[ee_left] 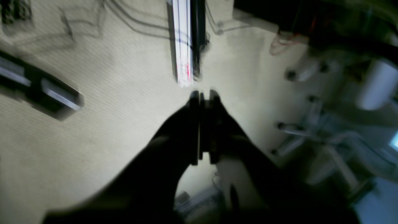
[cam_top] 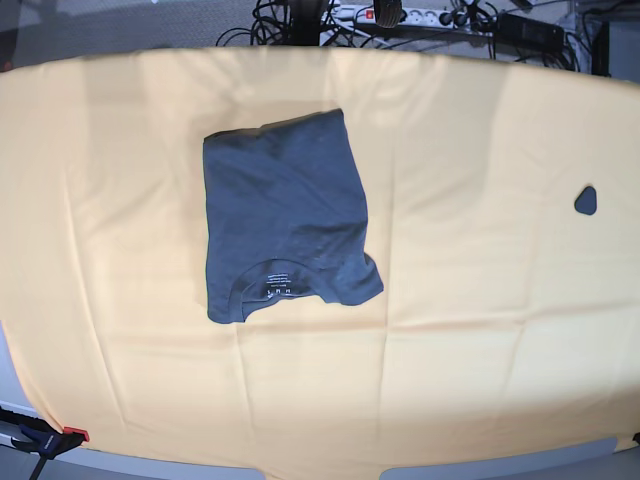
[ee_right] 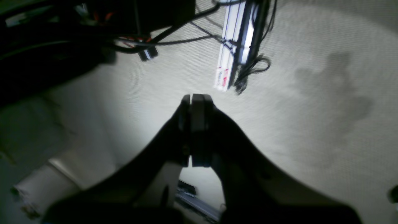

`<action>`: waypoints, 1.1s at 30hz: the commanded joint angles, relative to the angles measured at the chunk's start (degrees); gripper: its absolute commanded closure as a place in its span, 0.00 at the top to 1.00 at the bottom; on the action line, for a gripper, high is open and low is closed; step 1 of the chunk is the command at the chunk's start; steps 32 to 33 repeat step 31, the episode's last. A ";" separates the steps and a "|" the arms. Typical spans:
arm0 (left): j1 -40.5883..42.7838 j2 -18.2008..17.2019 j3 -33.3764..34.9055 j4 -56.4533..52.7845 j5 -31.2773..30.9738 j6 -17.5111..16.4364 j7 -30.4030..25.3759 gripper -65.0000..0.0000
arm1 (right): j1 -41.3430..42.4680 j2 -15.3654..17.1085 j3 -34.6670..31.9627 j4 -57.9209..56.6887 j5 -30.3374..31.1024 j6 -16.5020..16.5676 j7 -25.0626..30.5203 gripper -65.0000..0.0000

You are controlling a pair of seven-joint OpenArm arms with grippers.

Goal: Fold the T-shirt properly

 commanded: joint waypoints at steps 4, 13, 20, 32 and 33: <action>-4.24 1.62 4.31 -6.54 8.87 8.33 -8.81 0.00 | 5.38 -1.49 -3.93 -5.97 -6.67 -11.26 5.01 0.00; -13.00 7.76 13.62 -22.84 11.58 23.96 -29.99 0.00 | 13.22 -8.26 -6.25 -18.29 -17.81 -23.45 17.11 0.00; -15.10 10.82 15.74 -27.12 8.15 24.11 -31.65 0.00 | 14.71 -11.47 -6.25 -20.33 -18.40 -24.24 19.85 0.00; -15.06 11.08 15.74 -27.17 7.45 26.64 -31.43 0.00 | 16.11 -12.76 -6.25 -20.33 -18.36 -24.35 19.76 0.00; -15.06 11.08 15.74 -27.17 7.45 26.64 -31.43 0.00 | 16.11 -12.76 -6.25 -20.33 -18.36 -24.35 19.76 0.00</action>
